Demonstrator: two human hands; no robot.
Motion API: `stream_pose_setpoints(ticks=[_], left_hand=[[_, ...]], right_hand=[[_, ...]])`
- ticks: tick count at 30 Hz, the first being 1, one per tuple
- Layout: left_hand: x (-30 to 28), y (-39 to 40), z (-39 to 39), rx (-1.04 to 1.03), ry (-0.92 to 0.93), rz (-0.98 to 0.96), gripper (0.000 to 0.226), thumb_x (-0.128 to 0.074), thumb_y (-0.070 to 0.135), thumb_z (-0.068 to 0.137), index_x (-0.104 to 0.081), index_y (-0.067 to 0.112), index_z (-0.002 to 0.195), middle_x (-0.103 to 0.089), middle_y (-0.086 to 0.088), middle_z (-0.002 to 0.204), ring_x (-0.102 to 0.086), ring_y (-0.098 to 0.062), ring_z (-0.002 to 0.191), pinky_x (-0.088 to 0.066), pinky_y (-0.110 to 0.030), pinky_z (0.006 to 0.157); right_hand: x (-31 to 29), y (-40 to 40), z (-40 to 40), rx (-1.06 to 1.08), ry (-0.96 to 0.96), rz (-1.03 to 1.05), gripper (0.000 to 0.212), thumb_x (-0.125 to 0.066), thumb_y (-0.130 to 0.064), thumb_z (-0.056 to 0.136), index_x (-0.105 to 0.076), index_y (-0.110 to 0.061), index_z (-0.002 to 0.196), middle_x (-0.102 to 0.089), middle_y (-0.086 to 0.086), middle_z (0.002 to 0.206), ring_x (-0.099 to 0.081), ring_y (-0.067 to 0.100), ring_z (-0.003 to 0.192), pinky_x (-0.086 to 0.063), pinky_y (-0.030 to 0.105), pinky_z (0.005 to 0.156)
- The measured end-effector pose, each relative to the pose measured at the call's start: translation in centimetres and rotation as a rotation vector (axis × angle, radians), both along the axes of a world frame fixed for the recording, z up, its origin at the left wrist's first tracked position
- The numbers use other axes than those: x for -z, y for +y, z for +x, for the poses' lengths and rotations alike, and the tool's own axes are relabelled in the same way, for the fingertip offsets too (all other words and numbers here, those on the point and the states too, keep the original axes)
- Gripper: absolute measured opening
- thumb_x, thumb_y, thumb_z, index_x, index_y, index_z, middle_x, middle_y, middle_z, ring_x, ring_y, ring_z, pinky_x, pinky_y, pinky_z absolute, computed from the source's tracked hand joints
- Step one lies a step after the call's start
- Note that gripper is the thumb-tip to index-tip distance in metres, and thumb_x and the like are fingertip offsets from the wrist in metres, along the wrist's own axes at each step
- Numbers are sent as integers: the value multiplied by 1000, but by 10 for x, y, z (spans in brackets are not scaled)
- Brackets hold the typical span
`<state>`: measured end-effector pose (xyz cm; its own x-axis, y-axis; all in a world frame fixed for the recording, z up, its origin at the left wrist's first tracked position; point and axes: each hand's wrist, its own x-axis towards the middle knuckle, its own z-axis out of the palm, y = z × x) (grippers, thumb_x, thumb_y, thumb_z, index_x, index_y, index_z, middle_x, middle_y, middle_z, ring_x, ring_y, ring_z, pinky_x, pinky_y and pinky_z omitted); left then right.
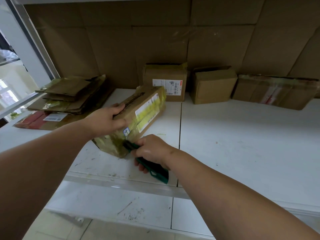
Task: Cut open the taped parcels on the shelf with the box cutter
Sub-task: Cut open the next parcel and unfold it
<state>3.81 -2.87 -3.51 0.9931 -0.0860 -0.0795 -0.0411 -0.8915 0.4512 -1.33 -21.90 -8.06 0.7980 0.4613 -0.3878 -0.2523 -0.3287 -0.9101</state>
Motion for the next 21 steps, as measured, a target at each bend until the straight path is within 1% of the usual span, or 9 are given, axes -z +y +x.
stream_pose_setpoints(ticks=[3, 5, 6, 8, 10, 12, 14, 17, 21], left_hand=[[1, -5, 0, -87, -46, -84, 73, -64, 51, 86, -32, 37, 150, -31, 9, 156, -53, -13, 106, -43, -26, 80], [1, -12, -1, -86, -53, -78, 73, -64, 51, 86, -32, 35, 150, -35, 7, 153, -53, -8, 89, -47, -26, 71], [0, -15, -1, -71, -53, -56, 75, -65, 51, 86, -31, 34, 151, -37, 5, 152, -54, -9, 92, -47, -26, 72], [-4, -18, -1, -38, -7, -19, 83, -67, 57, 82, -29, 32, 152, -40, 1, 150, -54, -17, 111, -47, -28, 85], [-12, -15, -3, -24, 129, -88, 100, -75, 61, 67, -28, 32, 151, -47, -1, 142, -54, -20, 118, -49, -35, 97], [-21, -6, -6, -2, 287, -201, 111, -83, 54, 56, -27, 35, 150, -45, 1, 142, -54, -18, 117, -50, -37, 98], [-23, 3, -10, 33, 393, -263, 114, -87, 42, 57, -24, 38, 151, -34, 5, 151, -48, -14, 121, -49, -26, 90], [-22, 6, -11, 57, 391, -261, 113, -86, 40, 60, -22, 41, 152, -21, 13, 158, -41, -8, 123, -42, -16, 82], [-20, 1, -10, 71, 292, -169, 113, -82, 50, 60, -21, 36, 154, -14, 16, 161, -26, -11, 140, -30, -22, 101]], right_hand=[[0, -1, -3, -27, 7, -3, 9, -54, -4, 95, -59, -3, 102, -62, 12, 66, -60, 17, 44, -50, 25, 44], [-1, -7, -1, -31, 3, -16, 10, -55, -4, 95, -59, -1, 103, -62, 12, 67, -59, 16, 43, -50, 23, 43], [-1, -10, 0, -38, -5, -32, 9, -54, -4, 95, -59, -1, 103, -62, 12, 68, -59, 15, 42, -49, 23, 42], [-3, -16, 2, -49, -13, -58, 6, -54, -3, 95, -59, -2, 98, -62, 13, 69, -59, 14, 41, -48, 21, 41], [-3, -19, 2, -50, -6, -62, 5, -54, -3, 95, -60, -3, 94, -62, 13, 70, -59, 14, 41, -48, 21, 41], [-3, -21, 2, -53, 9, -52, 7, -55, -2, 95, -60, -4, 91, -62, 14, 70, -59, 14, 41, -48, 20, 41], [-2, -21, 1, -52, 16, -41, 8, -55, -2, 94, -61, -4, 90, -63, 14, 70, -59, 14, 41, -48, 21, 41], [-2, -21, -1, -41, 24, -34, 7, -55, -2, 94, -62, -3, 93, -63, 14, 69, -59, 15, 41, -49, 22, 41], [0, -24, -4, -35, 28, -45, 12, -56, -3, 95, -63, 2, 103, -63, 15, 70, -60, 16, 43, -51, 23, 43]])
